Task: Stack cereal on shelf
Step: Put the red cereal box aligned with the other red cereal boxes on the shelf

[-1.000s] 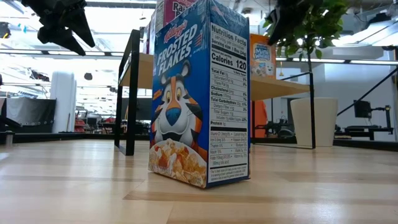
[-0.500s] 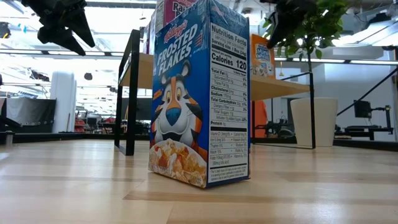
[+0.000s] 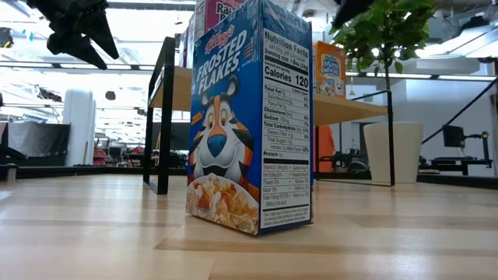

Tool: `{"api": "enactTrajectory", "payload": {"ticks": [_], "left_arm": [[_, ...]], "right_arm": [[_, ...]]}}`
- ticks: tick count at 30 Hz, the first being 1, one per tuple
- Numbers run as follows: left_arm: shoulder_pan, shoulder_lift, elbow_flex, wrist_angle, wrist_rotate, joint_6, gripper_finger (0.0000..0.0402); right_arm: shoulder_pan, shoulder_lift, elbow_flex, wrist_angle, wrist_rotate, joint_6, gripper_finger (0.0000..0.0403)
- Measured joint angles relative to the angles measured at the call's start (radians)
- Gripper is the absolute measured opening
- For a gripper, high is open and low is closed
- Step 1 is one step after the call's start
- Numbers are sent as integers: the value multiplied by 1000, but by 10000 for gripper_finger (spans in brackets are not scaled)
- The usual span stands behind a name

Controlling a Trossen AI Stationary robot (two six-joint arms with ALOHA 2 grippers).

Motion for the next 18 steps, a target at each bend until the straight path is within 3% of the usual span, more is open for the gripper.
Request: {"api": "enactTrajectory", "payload": {"ticks": [4, 10, 18], "left_arm": [[0, 0, 0, -2, 0, 0, 268], [0, 0, 0, -5, 0, 31, 268], [0, 0, 0, -2, 0, 69, 268]], "right_arm": [[116, 0, 1, -91, -26, 236, 56], [352, 1, -78, -305, -38, 802, 84], [695, 1, -204, -260, -177, 1381, 178]]}}
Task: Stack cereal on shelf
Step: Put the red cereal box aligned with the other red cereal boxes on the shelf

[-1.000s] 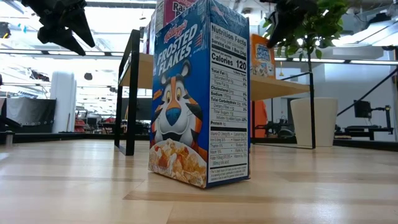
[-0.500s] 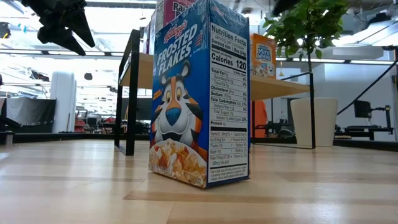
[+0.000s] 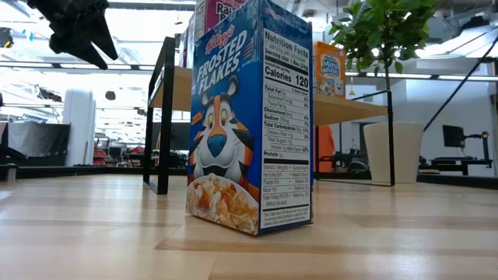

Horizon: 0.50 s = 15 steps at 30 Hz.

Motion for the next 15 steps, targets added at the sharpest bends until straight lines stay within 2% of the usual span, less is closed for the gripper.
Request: {"api": "enactTrajectory", "payload": {"ticks": [3, 6, 15], "left_arm": [[0, 0, 0, 3, 0, 15, 268], [0, 0, 0, 3, -4, 16, 268], [0, 0, 0, 2, -4, -4, 268]], "right_arm": [[81, 0, -4, 53, -19, 154, 221], [142, 0, -4, 78, -19, 249, 246], [294, 7, -4, 194, -4, 417, 239]]}}
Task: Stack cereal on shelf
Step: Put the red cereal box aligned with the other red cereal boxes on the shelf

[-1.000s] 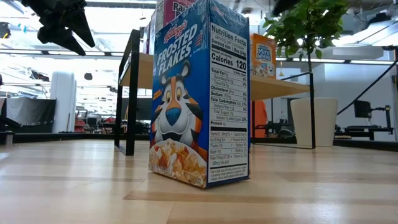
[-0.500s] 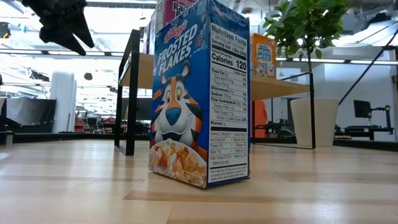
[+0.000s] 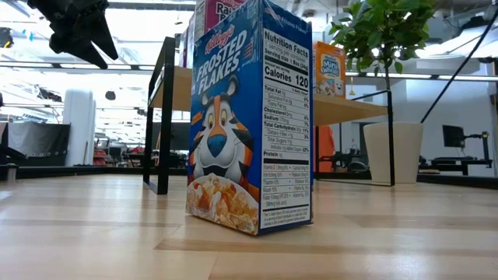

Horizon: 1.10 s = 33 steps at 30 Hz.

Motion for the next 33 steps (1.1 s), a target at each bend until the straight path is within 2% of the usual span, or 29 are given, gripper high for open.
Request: {"api": "enactTrajectory", "payload": {"ticks": [7, 10, 16, 20, 24, 33], "left_arm": [[0, 0, 0, 0, 0, -11, 268], [0, 0, 0, 0, 0, -13, 268], [0, 0, 0, -1, -1, -28, 268], [0, 0, 0, -1, -1, -37, 268], [0, 0, 0, -1, -1, -37, 268], [0, 0, 0, -1, -3, -37, 268]], "right_arm": [[96, 103, 0, 15, -11, -5, 231], [101, 137, 5, 44, -64, -17, 228], [96, 183, 36, 53, -76, -78, 224], [94, 207, 36, -10, -70, -184, 220], [72, 203, 31, -63, -9, -324, 215], [46, 203, 25, -54, -9, -537, 212]]}}
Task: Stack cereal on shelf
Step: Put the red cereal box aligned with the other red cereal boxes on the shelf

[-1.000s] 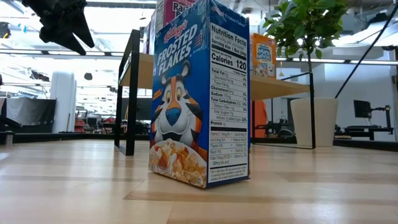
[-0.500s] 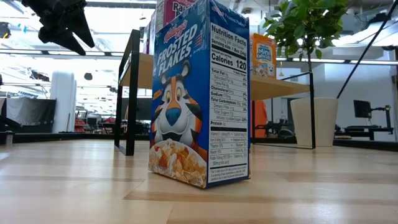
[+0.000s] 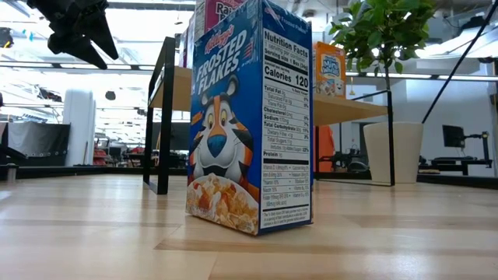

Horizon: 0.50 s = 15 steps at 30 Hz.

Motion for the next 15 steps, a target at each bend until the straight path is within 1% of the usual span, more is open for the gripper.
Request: {"api": "enactTrajectory", "payload": {"ticks": [2, 6, 8, 10, 15], "left_arm": [[0, 0, 0, 0, 0, 0, 268], [0, 0, 0, -9, 0, 1, 268], [0, 0, 0, -9, 0, 7, 268], [0, 0, 0, -6, 0, 14, 268], [0, 0, 0, -5, -1, 15, 268]], "right_arm": [[-11, 0, 0, -3, -3, -38, 209], [-46, 0, 0, -49, -5, -14, 202], [-69, 0, 0, -44, -19, -22, 205], [-97, 0, 5, -46, -37, -38, 218], [-171, 0, 5, -40, -107, -44, 272]]}}
